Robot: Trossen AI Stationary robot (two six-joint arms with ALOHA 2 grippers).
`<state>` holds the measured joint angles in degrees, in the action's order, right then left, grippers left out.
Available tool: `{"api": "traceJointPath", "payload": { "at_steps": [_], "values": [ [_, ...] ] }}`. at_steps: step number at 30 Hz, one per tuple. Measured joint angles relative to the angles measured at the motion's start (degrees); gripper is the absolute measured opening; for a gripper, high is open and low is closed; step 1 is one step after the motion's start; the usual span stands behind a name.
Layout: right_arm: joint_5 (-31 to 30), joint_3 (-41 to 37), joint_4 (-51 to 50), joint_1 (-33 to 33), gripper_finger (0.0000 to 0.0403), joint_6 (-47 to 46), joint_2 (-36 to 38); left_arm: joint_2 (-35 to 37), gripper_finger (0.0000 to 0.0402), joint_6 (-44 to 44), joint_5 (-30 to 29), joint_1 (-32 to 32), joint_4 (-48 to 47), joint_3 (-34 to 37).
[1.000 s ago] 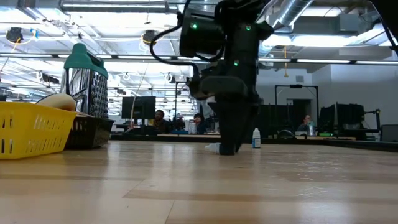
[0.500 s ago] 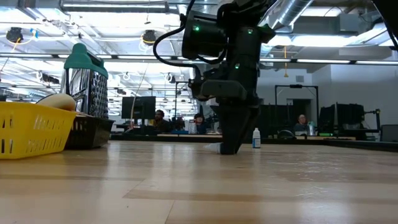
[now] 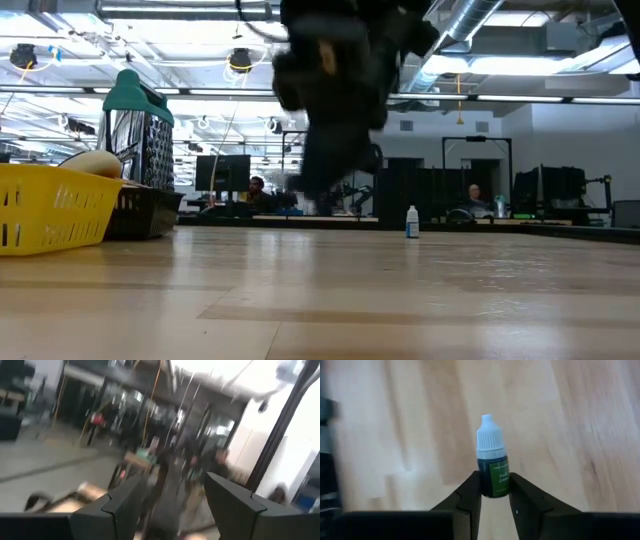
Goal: Pick & Place Food Item
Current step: Put the green food coloring bottle into the yellow bin
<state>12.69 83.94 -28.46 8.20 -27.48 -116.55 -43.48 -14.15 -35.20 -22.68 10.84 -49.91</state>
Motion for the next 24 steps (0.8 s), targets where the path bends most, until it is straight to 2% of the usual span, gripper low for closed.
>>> {"api": "traceJointPath", "payload": {
  "at_steps": [6, 10, 15, 18, 24],
  "values": [
    [6.6, 0.0, 4.5, 0.1, 0.0080, -2.3, 5.1, -1.4, 0.0209, -8.3, -1.1, -4.4, -20.2, 0.0],
    [12.1, 0.0, 10.8, -0.5, 0.0080, -5.7, 7.4, -6.7, 0.0209, -13.6, -0.7, -7.9, -29.3, 0.1],
    [19.8, 0.0, 21.0, -1.3, 0.0080, -12.4, 9.1, -15.7, 0.0212, -12.7, 2.3, -11.1, -26.9, 0.1],
    [24.0, 0.1, 26.7, -1.2, 0.0079, -16.3, 9.5, -20.4, 0.0221, -10.7, 2.6, -11.9, -22.1, 0.1],
    [28.5, 0.1, 29.4, -0.9, 0.0079, -20.2, 9.5, -23.9, 0.0234, -5.9, 2.7, -12.2, -13.7, 0.1]
  ]
}}
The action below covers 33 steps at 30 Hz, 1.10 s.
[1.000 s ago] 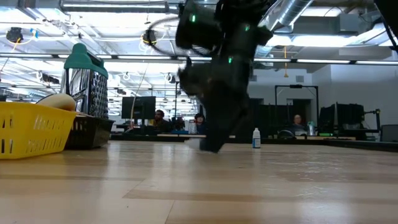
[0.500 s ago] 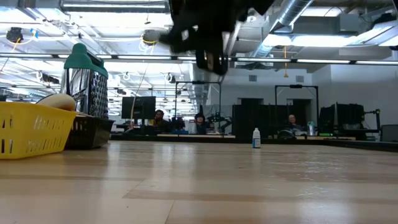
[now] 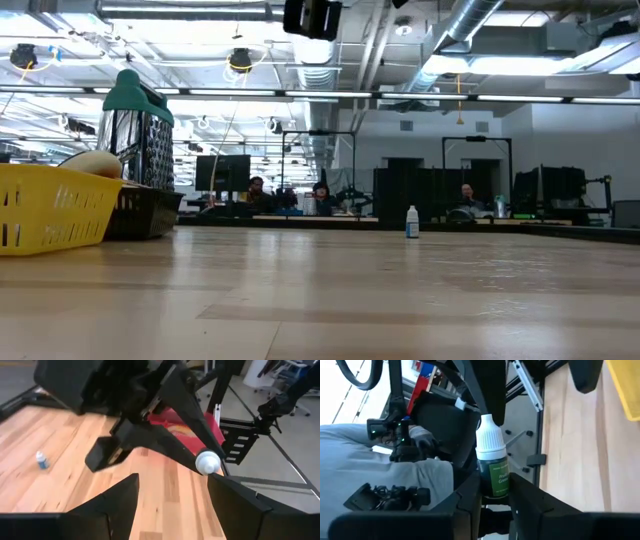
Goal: Pick & Place Food Item
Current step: Put the green food coloring bottle into the yellow bin
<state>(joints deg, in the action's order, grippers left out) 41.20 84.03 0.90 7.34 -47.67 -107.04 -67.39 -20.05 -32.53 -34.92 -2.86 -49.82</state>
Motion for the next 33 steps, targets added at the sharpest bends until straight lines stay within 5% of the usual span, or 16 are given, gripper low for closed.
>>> {"api": "traceJointPath", "payload": {
  "at_steps": [10, 33],
  "values": [
    [-0.5, 0.0, -0.2, 0.0, 0.0079, -1.0, 0.0, 0.3, 0.0220, 2.1, 7.5, 0.2, 3.9, -0.1],
    [-2.2, 0.0, 3.0, -0.7, 0.0079, -2.0, 0.0, -0.5, 0.0218, 4.3, 11.5, 2.8, 4.7, 0.0]
  ]
}}
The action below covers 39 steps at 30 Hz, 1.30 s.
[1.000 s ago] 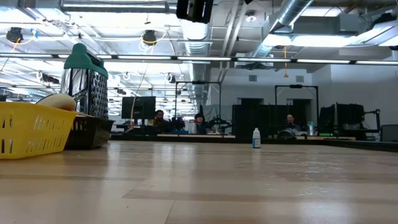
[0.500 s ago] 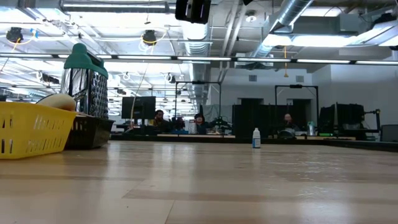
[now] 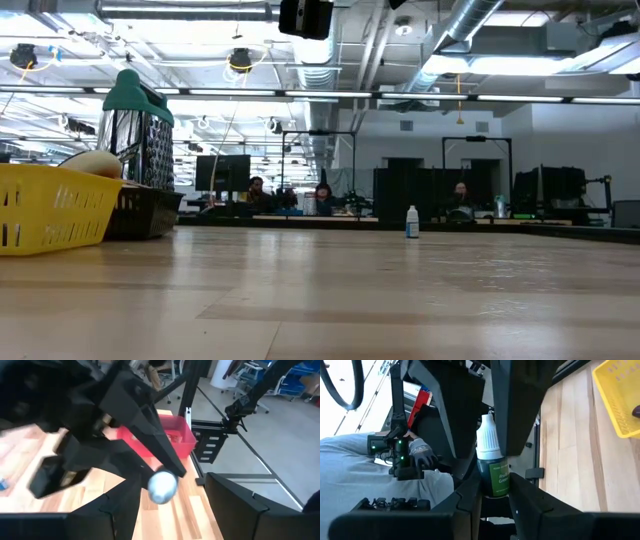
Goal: Pick & Place Food Item
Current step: Put the green food coloring bottle into the yellow bin
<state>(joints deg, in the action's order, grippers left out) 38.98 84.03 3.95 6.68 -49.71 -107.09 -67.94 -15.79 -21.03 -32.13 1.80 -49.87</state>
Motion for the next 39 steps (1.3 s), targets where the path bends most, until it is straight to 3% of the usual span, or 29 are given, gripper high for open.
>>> {"api": "traceJointPath", "payload": {
  "at_steps": [6, 21, 39],
  "values": [
    [0.0, 0.0, 0.2, -0.1, 0.0079, 0.2, 0.0, -0.1, 0.0200, -2.4, 0.4, 0.4, 0.0, 0.0],
    [0.0, 0.0, 0.8, 0.0, 0.0079, 0.8, 0.0, 0.0, 0.0049, -4.3, 2.1, 0.8, 1.4, 0.0],
    [-1.4, -0.1, 2.8, 0.5, 0.0081, 1.7, -0.1, 0.2, 0.0048, -6.1, 2.9, 0.7, 1.4, -0.1]
  ]
}}
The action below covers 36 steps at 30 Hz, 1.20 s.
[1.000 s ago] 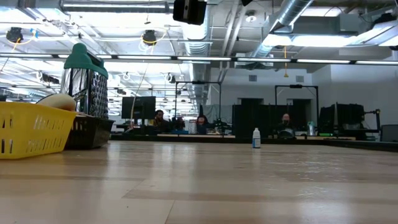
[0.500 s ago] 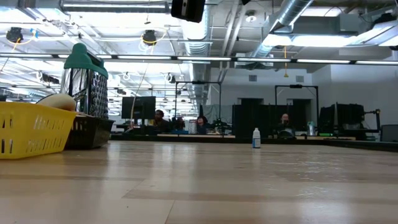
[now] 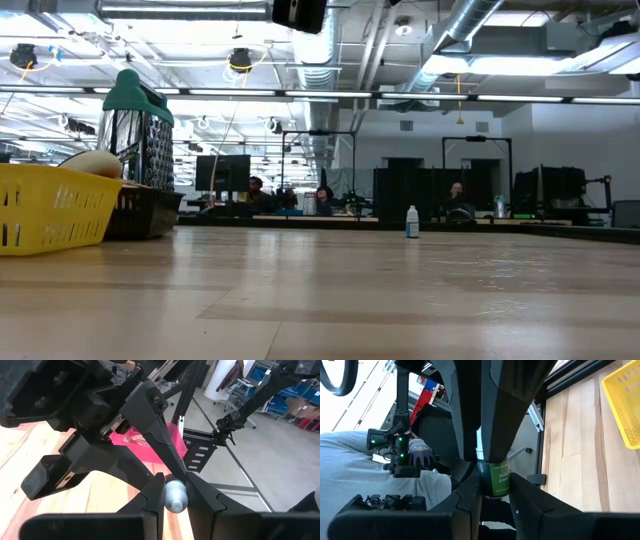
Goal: Pick & Place Food Item
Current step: Put the green food coloring bottle into the yellow bin
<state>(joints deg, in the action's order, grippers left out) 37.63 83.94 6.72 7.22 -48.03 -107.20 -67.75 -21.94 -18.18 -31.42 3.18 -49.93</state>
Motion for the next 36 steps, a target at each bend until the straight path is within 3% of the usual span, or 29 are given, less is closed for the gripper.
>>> {"api": "traceJointPath", "payload": {
  "at_steps": [4, 10, 14, 36],
  "values": [
    [-0.1, 0.0, 0.1, 0.0, 0.0081, 0.0, 0.0, 0.0, 0.0057, -1.3, 0.6, 0.0, 0.0, 0.0],
    [-0.6, 0.1, 1.7, -0.1, 0.0081, 0.0, 0.1, 0.4, 0.0167, -1.6, 1.2, 0.0, -0.9, 0.1],
    [-0.6, 0.1, 2.6, -0.1, 0.0081, -0.6, 0.1, 1.0, 0.0197, -1.5, 1.2, 0.0, -0.9, 0.1],
    [0.0, 0.1, 2.4, 0.0, 0.0081, 0.0, 0.1, 1.8, 0.0066, -1.0, 0.7, 0.0, -0.4, 0.1]
  ]
}}
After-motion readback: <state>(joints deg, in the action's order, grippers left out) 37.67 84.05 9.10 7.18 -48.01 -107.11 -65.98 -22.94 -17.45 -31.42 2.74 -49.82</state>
